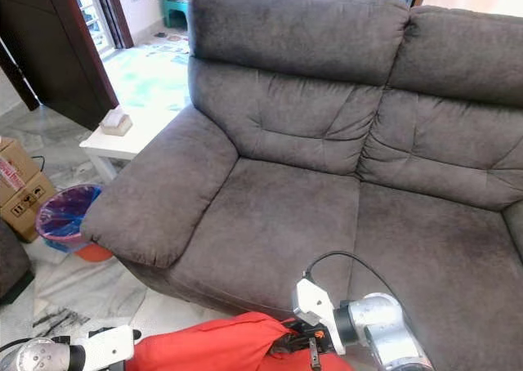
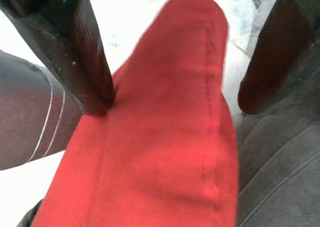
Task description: Move the pillow to the sofa from floor
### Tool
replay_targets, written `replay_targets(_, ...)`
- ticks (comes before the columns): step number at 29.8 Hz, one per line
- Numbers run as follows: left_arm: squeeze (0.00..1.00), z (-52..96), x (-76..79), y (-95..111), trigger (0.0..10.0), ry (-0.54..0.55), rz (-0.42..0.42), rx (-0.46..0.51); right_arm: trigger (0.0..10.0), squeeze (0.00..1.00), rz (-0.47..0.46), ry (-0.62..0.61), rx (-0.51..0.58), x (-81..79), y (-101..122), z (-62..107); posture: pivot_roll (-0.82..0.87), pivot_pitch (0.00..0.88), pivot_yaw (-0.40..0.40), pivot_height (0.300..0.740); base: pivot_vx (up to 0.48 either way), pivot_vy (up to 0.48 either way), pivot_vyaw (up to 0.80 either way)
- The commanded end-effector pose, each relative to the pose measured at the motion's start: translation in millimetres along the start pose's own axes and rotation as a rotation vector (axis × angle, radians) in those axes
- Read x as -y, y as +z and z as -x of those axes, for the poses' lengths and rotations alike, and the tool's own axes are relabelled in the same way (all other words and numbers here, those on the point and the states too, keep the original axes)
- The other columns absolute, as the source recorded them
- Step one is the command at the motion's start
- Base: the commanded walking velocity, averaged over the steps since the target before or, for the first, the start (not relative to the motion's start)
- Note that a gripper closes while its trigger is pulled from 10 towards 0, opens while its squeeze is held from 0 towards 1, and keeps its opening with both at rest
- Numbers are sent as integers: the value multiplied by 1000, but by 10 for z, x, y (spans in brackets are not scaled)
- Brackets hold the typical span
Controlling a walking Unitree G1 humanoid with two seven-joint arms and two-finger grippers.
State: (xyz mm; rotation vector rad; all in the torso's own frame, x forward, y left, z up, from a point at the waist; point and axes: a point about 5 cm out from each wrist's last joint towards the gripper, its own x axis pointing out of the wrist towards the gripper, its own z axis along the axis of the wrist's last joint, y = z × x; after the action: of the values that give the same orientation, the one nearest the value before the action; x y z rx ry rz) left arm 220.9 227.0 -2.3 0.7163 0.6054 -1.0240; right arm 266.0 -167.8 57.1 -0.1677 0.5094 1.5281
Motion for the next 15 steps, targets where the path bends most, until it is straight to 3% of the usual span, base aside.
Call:
replay_targets(1,0,-3,49,-40,10000,-35,-1,-9,10000,0,72,1,84,34,200,0,99,99,12,740,0,0,0)
replay_targets(5,0,-17,96,-25,10000,-80,-39,-6,10000,0,71,12,77,15,187,-21,101,100,10,740,0,0,0)
replay_targets(15,0,-109,174,-17,10000,-93,-26,7,10000,0,75,19,95,4,228,-21,94,103,8,740,0,0,0)
